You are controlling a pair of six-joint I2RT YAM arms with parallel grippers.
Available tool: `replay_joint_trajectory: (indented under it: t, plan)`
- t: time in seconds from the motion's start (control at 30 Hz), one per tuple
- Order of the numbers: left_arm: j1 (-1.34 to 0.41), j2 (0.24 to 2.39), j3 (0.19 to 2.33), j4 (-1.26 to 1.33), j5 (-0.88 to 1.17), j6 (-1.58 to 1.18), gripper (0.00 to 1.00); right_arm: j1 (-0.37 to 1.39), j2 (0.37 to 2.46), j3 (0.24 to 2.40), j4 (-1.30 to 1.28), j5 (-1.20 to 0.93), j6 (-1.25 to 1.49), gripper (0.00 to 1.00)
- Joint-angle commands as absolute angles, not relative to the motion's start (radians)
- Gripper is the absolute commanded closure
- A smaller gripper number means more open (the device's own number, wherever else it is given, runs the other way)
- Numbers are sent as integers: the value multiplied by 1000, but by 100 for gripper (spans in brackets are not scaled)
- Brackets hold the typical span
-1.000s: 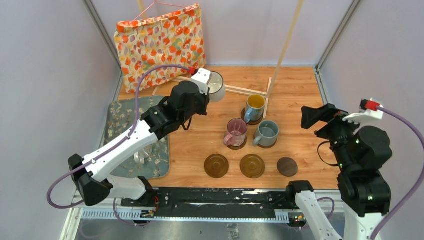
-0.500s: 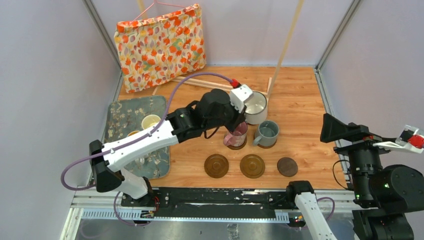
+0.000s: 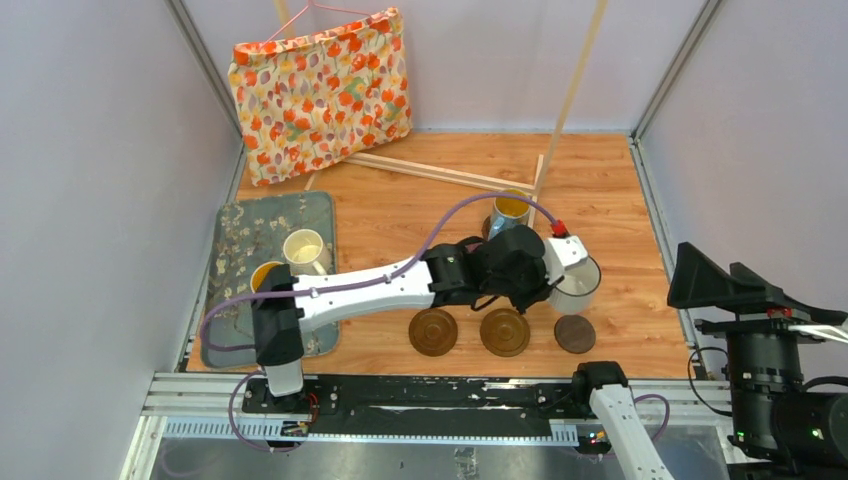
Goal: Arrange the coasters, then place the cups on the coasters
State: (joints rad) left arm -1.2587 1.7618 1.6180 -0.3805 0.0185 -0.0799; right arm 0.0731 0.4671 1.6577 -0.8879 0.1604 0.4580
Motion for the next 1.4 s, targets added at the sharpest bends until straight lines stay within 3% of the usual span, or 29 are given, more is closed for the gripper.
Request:
replay_joint_trajectory:
  t: [0.0, 1.0, 1.37]
  plan:
    - [-1294, 1825, 1703, -268, 47, -45, 100, 89, 474, 1706, -911, 181, 440, 0]
    - [-1307, 2171, 1803, -120, 178, -25, 100, 88, 580, 1773, -963, 77, 463, 0]
    - [-1307, 2199, 1800, -135, 151, -15, 100, 88, 591, 1770, -959, 80, 451, 0]
